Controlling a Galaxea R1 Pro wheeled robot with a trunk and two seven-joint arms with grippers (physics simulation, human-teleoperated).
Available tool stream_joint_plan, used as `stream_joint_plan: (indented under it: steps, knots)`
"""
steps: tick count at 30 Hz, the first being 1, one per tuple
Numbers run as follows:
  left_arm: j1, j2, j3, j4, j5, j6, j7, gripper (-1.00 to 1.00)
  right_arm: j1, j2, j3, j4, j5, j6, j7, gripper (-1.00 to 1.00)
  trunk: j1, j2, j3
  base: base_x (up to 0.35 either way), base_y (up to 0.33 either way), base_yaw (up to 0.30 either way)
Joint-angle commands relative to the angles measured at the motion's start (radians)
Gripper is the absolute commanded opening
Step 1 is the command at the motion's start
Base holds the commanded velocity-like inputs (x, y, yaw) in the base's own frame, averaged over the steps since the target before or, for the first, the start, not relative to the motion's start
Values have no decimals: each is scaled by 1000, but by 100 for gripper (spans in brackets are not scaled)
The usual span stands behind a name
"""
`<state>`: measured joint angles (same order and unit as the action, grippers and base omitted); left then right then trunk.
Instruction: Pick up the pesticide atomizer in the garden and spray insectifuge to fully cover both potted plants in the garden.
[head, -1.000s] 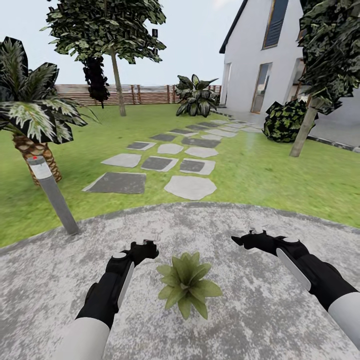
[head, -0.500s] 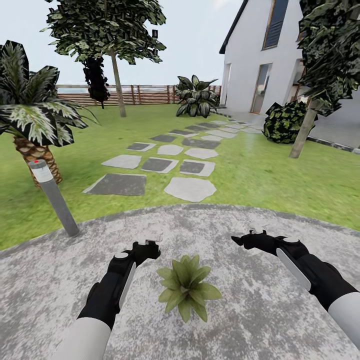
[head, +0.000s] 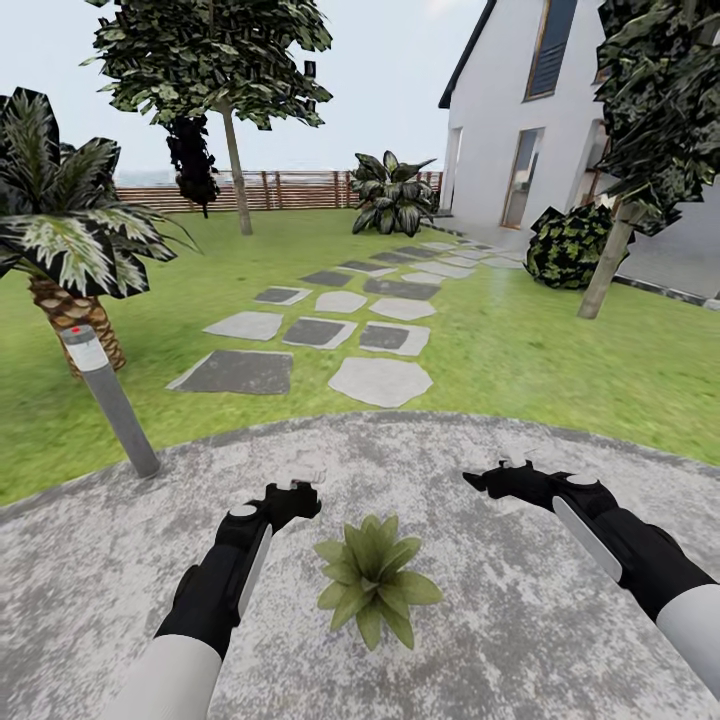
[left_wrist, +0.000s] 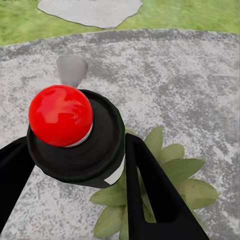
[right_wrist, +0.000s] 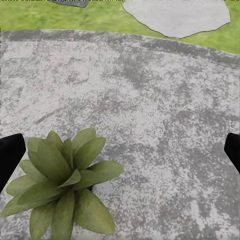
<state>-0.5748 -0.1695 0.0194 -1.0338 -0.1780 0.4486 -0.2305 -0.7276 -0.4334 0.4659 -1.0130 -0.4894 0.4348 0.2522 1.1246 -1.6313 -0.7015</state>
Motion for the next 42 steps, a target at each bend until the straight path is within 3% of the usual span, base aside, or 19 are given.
stream_joint_plan:
  steps: [1, 12, 20, 26, 31, 34, 38, 39, 42]
  knots:
    - [0, -1, 2, -2, -11, 4, -7, -100, -1, -1, 2, -1, -5, 4, -1, 100, -4, 7, 2, 0, 0, 0]
    - [0, -1, 2, -2, -11, 4, -7, -100, -1, -1, 2, -1, -5, 4, -1, 100, -46, 84, 37, 0, 0, 0]
    - [0, 1, 0, -1, -16, 6, -7, -100, -1, 3, 7, -2, -3, 5, -6, 100, -46, 84, 37, 0, 0, 0]
    - [-2, 44, -103, -10, -86, 143, -7, -100, -1, 5, -2, -12, -3, 5, -3, 100, -46, 84, 37, 0, 0, 0]
    - [-6, 51, -139, -10, -168, 173, -20, -100, -1, 7, -9, -15, -2, 5, -1, 100, -46, 84, 37, 0, 0, 0]
    - [-9, 54, -160, -9, -224, 175, -123, -100, -1, 7, -7, -10, -2, 5, 0, 100, -46, 84, 37, 0, 0, 0]
    - [-12, 99, -166, -10, -365, 175, -427, -100, -3, 9, -3, 49, 12, 5, 2, 100, -46, 84, 37, 0, 0, 0]
    - [-12, 112, -166, -11, -412, 173, -535, -100, -9, 9, -2, 85, 26, 5, 10, 100, -46, 84, 37, 0, 0, 0]
    - [-14, 146, -167, -36, -481, 169, -711, -100, -26, 12, -2, 137, 71, 5, 107, 100, -46, 84, 37, 0, 0, 0]
